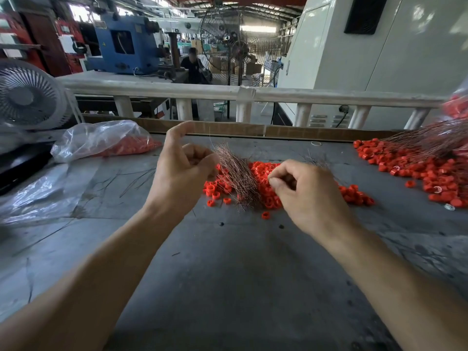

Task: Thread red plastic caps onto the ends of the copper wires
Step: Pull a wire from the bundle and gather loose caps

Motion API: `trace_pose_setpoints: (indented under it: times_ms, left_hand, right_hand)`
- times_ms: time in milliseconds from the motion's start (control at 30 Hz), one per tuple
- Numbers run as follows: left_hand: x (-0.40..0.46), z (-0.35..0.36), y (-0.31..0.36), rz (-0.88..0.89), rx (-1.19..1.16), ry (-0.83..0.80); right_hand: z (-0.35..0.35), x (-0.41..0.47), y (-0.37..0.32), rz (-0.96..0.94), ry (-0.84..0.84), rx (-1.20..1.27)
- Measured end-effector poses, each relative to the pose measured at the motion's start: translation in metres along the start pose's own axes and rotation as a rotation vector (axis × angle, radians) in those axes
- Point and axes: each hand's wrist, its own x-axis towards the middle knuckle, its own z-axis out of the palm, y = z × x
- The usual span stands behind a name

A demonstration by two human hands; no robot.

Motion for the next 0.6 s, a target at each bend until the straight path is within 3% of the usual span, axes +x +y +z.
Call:
trace_pose_setpoints:
  times_ms: [133, 233, 433, 600]
  left_hand:
    - [-0.005, 0.007, 0.009, -0.081, -0.206, 0.000]
    - [-0.018, 0.020, 0.012, -0.116, -0.200, -0.094]
    - [-0.023, 0.031, 0.013, -0.201, -0.247, -0.111]
    - [-0.028, 0.033, 0.008, -0.222, -0.188, -0.239]
  right_hand:
    - [0.010, -0.006, -0.009, 0.097, -0.196, 0.480]
    - [0.015, -0.008, -0.020, 0.112, -0.142, 0.723]
    - [0.016, -0.007, -0.026, 0.274, -0.007, 0.897]
    - [0.014, -0.006, -0.028, 0.334, 0.042, 0.949]
